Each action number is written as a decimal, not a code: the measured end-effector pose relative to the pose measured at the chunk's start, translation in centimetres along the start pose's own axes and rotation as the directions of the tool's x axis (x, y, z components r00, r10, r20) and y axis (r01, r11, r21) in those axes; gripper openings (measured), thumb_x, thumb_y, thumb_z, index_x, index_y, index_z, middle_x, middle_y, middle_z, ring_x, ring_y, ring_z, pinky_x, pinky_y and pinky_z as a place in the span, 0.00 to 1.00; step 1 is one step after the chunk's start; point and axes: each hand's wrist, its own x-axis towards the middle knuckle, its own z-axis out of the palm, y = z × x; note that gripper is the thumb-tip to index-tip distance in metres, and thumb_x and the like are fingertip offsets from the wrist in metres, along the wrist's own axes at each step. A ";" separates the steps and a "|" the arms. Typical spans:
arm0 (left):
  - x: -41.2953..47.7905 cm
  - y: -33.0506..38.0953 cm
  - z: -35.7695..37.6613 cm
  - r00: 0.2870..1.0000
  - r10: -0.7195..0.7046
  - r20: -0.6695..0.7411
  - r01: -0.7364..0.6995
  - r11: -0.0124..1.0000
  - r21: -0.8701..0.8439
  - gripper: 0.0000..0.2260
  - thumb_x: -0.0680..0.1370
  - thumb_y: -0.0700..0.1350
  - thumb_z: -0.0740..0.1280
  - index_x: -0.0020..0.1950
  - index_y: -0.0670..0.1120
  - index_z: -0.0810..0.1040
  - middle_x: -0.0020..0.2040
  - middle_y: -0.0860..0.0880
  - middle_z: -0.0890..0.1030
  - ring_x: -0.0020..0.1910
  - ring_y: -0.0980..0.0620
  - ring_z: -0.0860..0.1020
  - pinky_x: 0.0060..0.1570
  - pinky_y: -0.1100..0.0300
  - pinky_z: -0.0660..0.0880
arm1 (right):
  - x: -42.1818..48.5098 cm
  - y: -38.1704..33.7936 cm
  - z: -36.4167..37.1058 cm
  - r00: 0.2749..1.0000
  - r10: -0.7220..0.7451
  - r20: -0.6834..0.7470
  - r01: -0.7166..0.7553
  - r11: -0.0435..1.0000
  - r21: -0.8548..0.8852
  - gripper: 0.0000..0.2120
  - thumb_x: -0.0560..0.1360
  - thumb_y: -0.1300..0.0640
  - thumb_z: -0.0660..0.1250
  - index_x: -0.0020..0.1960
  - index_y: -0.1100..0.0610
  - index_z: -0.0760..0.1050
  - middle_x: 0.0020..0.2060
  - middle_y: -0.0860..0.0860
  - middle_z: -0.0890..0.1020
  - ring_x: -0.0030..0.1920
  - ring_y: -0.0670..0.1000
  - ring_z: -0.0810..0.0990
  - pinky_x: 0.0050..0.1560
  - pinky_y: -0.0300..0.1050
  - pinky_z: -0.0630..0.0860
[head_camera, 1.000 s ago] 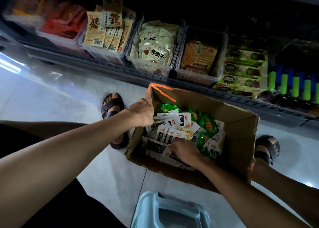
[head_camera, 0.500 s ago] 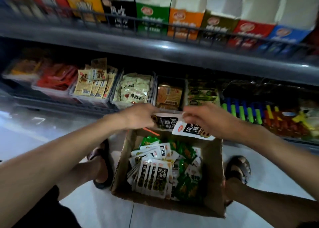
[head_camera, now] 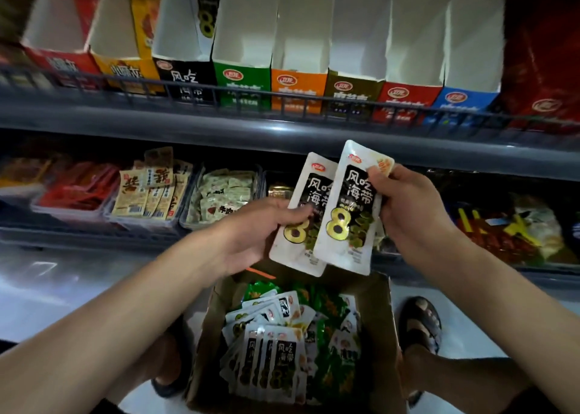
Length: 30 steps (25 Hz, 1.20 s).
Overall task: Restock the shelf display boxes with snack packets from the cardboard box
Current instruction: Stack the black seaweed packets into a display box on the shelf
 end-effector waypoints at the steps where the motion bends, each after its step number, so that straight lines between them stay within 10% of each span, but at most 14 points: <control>1: 0.2 0.2 0.3 1.000 -0.012 0.018 0.013 0.999 -0.041 0.11 0.80 0.45 0.63 0.57 0.43 0.81 0.54 0.43 0.84 0.51 0.46 0.83 0.46 0.55 0.82 | 0.0 -0.1 0.3 1.000 0.000 -0.019 0.000 1.000 -0.015 0.08 0.82 0.60 0.61 0.56 0.61 0.77 0.47 0.57 0.86 0.48 0.56 0.86 0.49 0.56 0.82; 6: 0.7 -0.1 1.0 0.995 -0.026 0.100 0.036 0.994 -0.104 0.16 0.81 0.48 0.60 0.67 0.45 0.75 0.60 0.45 0.82 0.59 0.46 0.80 0.62 0.47 0.74 | -0.8 -0.1 0.7 0.991 0.123 -0.052 -0.121 0.992 0.032 0.05 0.81 0.60 0.63 0.50 0.61 0.77 0.39 0.53 0.87 0.37 0.50 0.86 0.32 0.44 0.82; 10: 0.3 -0.6 1.6 0.994 -0.031 0.109 0.040 0.996 -0.078 0.15 0.80 0.48 0.61 0.65 0.45 0.76 0.58 0.45 0.83 0.57 0.46 0.81 0.56 0.45 0.78 | -0.9 0.5 1.0 0.976 0.210 -0.055 -0.204 0.973 0.107 0.05 0.79 0.62 0.66 0.52 0.62 0.78 0.43 0.56 0.87 0.43 0.54 0.87 0.45 0.52 0.83; 22: -0.7 -1.2 3.0 0.947 -0.065 0.313 0.129 0.973 -0.190 0.17 0.80 0.46 0.64 0.67 0.40 0.73 0.60 0.36 0.80 0.60 0.38 0.79 0.59 0.43 0.76 | -1.5 0.2 1.7 0.983 0.118 -0.138 -0.088 0.975 0.204 0.12 0.79 0.61 0.67 0.62 0.62 0.75 0.46 0.57 0.86 0.38 0.51 0.86 0.32 0.45 0.81; 26: -0.6 -1.0 3.0 0.952 -0.065 0.298 0.126 0.973 -0.192 0.17 0.78 0.44 0.64 0.65 0.39 0.73 0.55 0.36 0.82 0.55 0.38 0.81 0.52 0.44 0.80 | -1.0 -0.3 1.2 0.997 -0.072 -0.023 0.069 0.991 -0.112 0.20 0.77 0.64 0.68 0.66 0.53 0.70 0.49 0.56 0.84 0.44 0.50 0.85 0.40 0.45 0.83; 30: -0.6 -0.7 2.7 0.976 -0.055 0.211 0.078 0.991 -0.104 0.14 0.80 0.41 0.64 0.65 0.40 0.72 0.51 0.37 0.83 0.52 0.37 0.82 0.45 0.44 0.82 | -0.2 -1.0 0.4 0.939 -0.289 0.186 0.343 0.770 -0.538 0.19 0.79 0.62 0.65 0.67 0.47 0.73 0.50 0.46 0.83 0.51 0.43 0.82 0.45 0.37 0.80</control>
